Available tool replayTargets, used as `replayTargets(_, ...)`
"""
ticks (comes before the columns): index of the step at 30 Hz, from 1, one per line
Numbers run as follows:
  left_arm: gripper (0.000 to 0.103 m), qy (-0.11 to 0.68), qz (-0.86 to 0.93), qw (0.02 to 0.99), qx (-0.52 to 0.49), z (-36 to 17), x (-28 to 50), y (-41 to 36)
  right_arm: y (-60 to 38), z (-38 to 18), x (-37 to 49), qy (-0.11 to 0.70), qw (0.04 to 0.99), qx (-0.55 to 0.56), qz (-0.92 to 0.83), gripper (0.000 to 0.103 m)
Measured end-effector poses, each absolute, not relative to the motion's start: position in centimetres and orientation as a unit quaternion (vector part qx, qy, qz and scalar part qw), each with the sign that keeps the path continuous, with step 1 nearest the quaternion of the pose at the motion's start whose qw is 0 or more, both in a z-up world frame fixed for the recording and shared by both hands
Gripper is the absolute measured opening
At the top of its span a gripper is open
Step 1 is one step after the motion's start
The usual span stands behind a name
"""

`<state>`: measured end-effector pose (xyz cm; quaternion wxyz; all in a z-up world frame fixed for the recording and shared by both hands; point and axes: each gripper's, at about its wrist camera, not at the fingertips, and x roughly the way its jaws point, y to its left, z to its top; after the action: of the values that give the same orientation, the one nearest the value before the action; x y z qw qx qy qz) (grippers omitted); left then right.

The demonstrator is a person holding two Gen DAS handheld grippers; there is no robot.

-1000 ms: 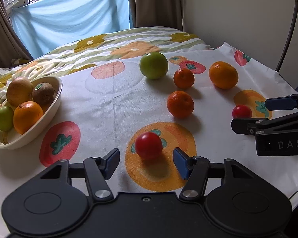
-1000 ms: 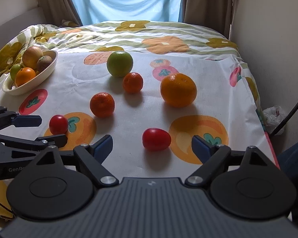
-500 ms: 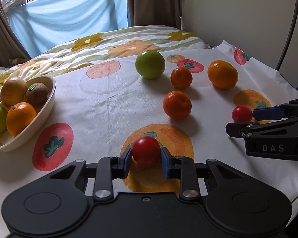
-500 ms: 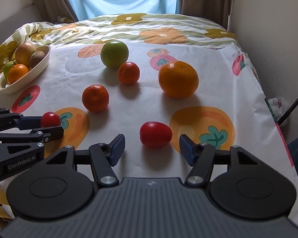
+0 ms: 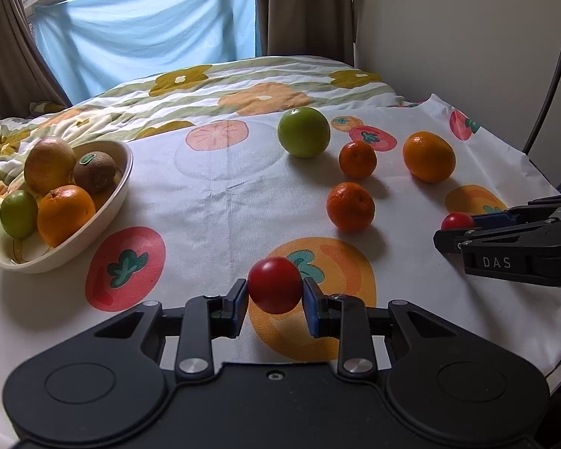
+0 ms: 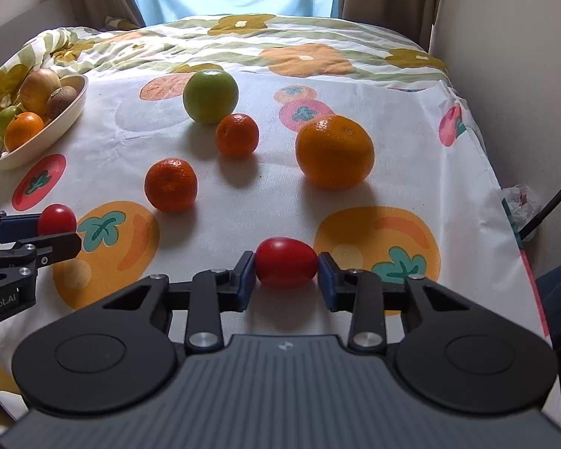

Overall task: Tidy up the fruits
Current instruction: 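Grasp a red tomato with the left tool while the right tool grasps another tomato, then carry both red tomatoes with both tools over the bowl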

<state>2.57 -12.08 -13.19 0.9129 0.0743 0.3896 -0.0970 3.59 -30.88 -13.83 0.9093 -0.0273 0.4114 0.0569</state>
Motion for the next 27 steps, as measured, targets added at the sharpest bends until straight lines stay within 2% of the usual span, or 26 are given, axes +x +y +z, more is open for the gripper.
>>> replayTargets(16, 0.034, 0.365, -0.073, 0.926, 0.061, -10.0, 0.9, -10.1, -28.1, -9.5, 3.2, 0.372, 0.923, -0.029, 0.099, 0.05)
replayTargets(27, 0.034, 0.342, -0.014, 0.938, 0.047, -6.3, 0.5, -5.2, -22.5, -5.8, 4.0, 0.348, 0.922, -0.037, 0.165, 0.05)
